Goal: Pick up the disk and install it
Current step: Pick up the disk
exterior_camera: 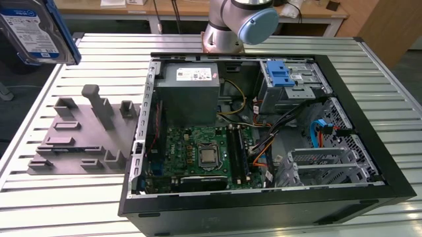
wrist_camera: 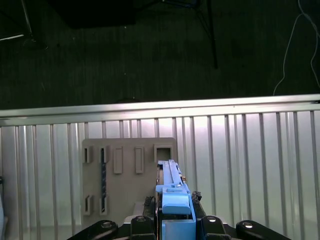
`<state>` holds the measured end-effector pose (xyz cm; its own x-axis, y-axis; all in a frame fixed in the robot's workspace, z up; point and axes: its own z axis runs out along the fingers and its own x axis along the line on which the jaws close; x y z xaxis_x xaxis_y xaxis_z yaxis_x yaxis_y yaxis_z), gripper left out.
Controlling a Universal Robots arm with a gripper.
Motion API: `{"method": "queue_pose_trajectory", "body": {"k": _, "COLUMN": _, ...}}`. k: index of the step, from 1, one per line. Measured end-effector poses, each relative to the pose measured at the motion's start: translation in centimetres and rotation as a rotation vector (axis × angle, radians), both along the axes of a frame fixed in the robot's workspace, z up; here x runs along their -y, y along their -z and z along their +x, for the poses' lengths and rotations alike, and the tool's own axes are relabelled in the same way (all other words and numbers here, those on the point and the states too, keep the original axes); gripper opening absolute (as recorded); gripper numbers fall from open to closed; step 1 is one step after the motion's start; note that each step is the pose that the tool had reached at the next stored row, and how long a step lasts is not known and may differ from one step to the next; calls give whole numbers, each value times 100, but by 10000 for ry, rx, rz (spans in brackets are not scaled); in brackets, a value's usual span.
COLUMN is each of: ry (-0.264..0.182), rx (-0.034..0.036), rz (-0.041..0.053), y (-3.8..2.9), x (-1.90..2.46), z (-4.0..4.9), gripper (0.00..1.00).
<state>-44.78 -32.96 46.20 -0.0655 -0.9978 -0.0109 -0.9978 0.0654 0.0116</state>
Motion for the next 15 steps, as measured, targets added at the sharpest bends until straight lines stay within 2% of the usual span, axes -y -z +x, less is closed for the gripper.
{"method": "queue_pose_trajectory", "body": {"k": 15, "ry": 1, "rx": 0, "rz": 0, "y": -119, "x": -1, "z": 0, "gripper": 36}}
